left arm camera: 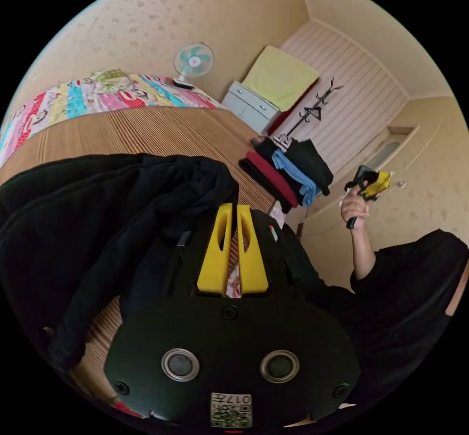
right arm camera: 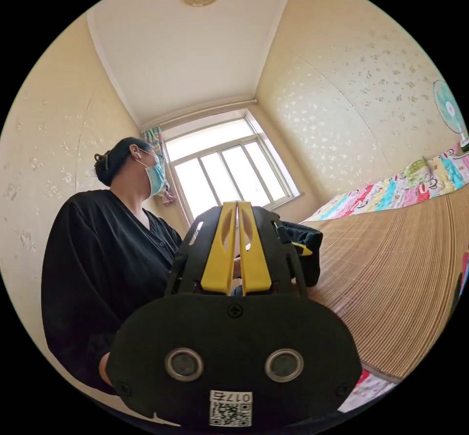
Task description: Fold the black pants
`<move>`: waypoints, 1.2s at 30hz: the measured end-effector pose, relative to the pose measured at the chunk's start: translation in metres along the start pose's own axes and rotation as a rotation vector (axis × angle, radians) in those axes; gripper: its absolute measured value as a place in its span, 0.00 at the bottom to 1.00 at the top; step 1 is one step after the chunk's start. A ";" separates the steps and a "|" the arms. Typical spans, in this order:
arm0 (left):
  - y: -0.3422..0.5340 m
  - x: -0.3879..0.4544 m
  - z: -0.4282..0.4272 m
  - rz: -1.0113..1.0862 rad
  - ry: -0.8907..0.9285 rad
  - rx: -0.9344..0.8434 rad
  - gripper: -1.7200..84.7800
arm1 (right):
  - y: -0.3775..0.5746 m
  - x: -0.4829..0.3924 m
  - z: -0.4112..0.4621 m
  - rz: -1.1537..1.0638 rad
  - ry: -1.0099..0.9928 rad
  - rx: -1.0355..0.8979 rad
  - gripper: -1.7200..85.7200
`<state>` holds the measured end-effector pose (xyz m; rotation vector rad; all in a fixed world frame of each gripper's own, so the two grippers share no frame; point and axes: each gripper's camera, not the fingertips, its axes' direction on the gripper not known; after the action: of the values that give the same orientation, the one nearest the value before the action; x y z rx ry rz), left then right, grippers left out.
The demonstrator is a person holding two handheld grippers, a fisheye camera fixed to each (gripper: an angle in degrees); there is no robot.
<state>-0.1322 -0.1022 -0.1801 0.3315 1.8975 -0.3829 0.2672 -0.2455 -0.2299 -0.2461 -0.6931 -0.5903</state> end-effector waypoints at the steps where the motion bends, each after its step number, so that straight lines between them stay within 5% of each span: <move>1: 0.015 0.014 0.036 0.008 0.089 -0.044 0.01 | 0.004 -0.002 -0.005 0.010 0.035 -0.004 0.02; 5: 0.056 0.070 0.094 0.110 0.309 -0.087 0.01 | 0.013 0.009 -0.001 0.103 0.218 -0.123 0.03; 9: 0.083 0.111 0.111 0.164 0.320 -0.121 0.04 | 0.030 0.051 0.071 0.227 0.517 -0.516 0.04; 12: 0.092 0.105 0.101 0.169 0.293 -0.188 0.08 | 0.047 0.080 0.134 0.247 0.553 -0.684 0.05; 14: 0.102 0.083 0.069 0.100 0.323 -0.066 0.09 | 0.054 0.092 0.167 0.245 0.503 -0.704 0.05; 18: 0.162 0.005 -0.046 -0.355 -0.066 0.406 0.11 | 0.056 0.118 0.218 0.248 0.472 -0.652 0.08; 22: 0.221 -0.067 -0.109 -0.803 -0.430 0.537 0.16 | 0.056 0.184 0.261 0.296 0.586 -0.648 0.10; 28: 0.214 -0.137 -0.135 -0.929 -0.539 0.586 0.19 | 0.069 0.294 0.360 0.369 0.706 -0.772 0.14; 36: 0.193 -0.161 -0.110 -1.004 -0.487 0.560 0.17 | 0.106 0.332 0.459 0.389 0.956 -0.950 0.17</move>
<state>-0.0919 0.1114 -0.0132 -0.3720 1.3148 -1.5221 0.2918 -0.1179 0.3314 -0.8808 0.5991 -0.5431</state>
